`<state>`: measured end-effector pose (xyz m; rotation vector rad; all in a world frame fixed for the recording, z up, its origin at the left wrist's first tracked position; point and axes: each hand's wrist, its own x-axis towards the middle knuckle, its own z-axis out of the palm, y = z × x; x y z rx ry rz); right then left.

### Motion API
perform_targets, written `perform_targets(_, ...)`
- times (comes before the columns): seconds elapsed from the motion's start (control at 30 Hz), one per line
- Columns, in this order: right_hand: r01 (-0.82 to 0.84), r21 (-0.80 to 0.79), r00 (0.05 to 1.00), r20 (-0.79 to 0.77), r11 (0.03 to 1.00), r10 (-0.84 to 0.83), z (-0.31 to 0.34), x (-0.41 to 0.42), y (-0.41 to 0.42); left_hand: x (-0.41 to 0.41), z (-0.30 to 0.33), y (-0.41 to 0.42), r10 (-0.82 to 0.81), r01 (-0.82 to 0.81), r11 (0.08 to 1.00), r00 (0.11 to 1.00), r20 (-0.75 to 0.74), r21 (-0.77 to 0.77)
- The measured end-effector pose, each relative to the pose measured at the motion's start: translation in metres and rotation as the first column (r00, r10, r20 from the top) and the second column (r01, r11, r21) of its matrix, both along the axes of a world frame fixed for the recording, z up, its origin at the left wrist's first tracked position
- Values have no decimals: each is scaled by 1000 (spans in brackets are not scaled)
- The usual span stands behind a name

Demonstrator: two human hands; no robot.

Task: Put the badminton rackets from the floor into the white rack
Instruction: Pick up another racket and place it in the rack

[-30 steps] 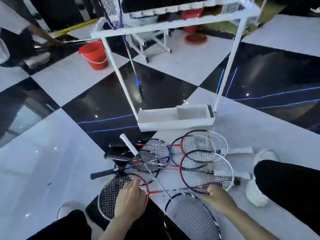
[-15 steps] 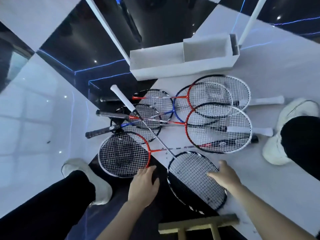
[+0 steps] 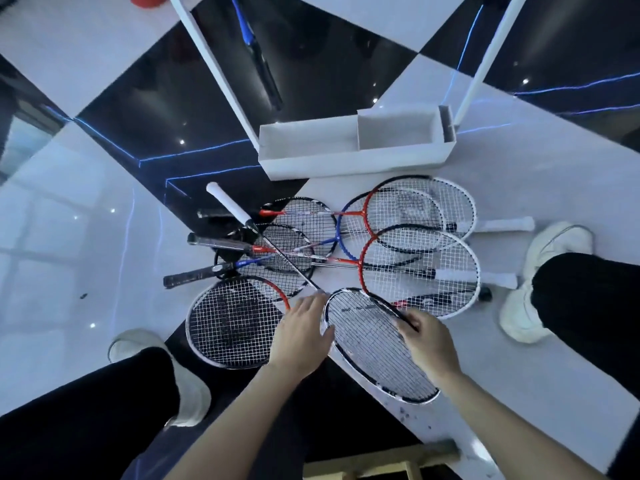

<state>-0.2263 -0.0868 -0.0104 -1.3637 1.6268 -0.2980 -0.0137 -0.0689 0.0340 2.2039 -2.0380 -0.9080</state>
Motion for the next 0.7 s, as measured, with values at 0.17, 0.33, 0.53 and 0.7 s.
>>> perform_targets(0.17, -148, -322, 977, -196, 935, 87, 79, 7, -20, -18, 51, -54, -180, 185, 977, 982, 55, -109)
perform_targets(0.33, -216, -526, 961, -263, 823, 84, 152, -15, -32, -49, 113, -85, -250, 251, 967, 968, 31, -37)
perform_targets(0.53, -210, -689, 956, -293, 693, -2, 206, -41, -32, -76, 171, -81, -272, 295, 949, 946, 177, -114)
perform_targets(0.7, -308, -871, 925, -368, 383, -92, 269, -42, -50, -66, 222, -75, -151, 148, 944, 988, 12, -296)
